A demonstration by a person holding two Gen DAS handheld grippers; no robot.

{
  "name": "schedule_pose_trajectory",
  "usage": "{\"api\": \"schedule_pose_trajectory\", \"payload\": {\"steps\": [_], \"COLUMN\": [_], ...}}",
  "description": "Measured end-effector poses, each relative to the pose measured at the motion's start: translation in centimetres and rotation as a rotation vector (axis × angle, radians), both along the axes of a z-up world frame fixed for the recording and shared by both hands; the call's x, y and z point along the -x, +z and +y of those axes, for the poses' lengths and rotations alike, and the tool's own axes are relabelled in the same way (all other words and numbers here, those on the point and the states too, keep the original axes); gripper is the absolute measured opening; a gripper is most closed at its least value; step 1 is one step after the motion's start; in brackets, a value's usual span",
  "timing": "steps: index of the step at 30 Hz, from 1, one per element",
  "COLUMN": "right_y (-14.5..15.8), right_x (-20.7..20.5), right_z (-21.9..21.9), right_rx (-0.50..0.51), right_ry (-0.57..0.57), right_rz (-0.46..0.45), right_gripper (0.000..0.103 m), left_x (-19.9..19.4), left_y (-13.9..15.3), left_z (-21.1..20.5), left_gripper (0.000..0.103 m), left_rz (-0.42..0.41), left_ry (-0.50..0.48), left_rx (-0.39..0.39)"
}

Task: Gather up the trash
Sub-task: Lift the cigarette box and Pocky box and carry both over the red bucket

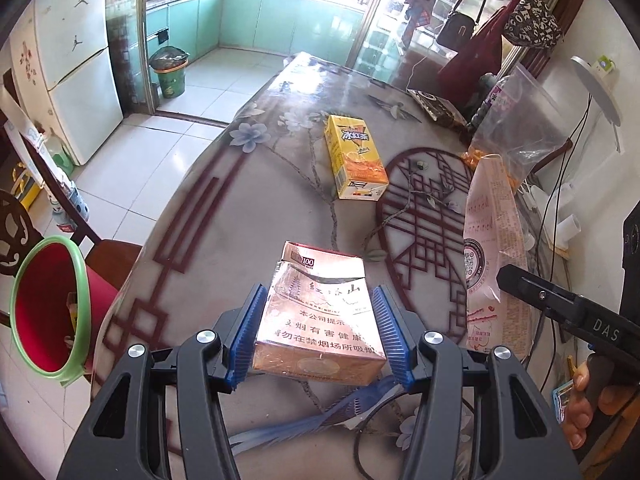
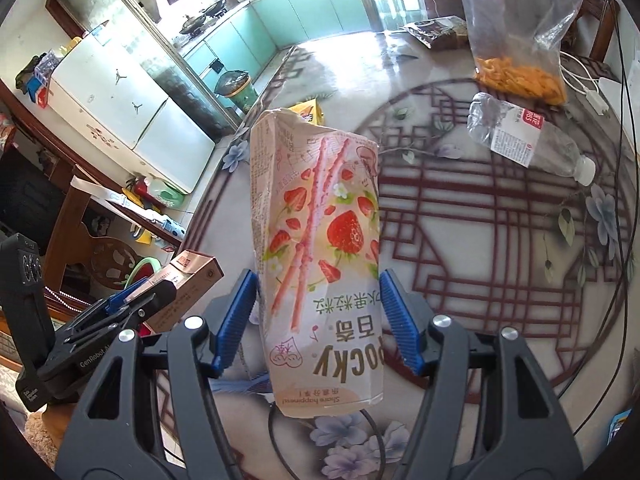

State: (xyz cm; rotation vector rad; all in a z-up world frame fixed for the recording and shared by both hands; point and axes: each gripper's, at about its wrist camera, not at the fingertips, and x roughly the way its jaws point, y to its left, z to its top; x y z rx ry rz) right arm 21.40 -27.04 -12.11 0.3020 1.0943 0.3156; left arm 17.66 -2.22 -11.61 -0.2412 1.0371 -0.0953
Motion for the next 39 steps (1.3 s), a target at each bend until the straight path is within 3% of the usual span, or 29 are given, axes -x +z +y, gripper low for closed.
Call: {"api": "schedule_pose_trajectory", "payload": {"steps": [9,39], "right_y": [0.6,3.0], "right_x": [0.9,4.4], "right_z": [3.0,21.7], "right_rx": [0.003,0.042], "right_ry": [-0.016,0.077], "right_rz": [-0.004,-0.048], "right_gripper": [0.062,0.062], "left_x": [1.2,5.3], "left_y": [-0.2,-2.2], "left_z": [4.0,22.6], "left_gripper": [0.052,0.052], "left_rz": [-0.002,0.029], "left_ry": [0.013,0.103], "left_rx": [0.019,0.052]}}
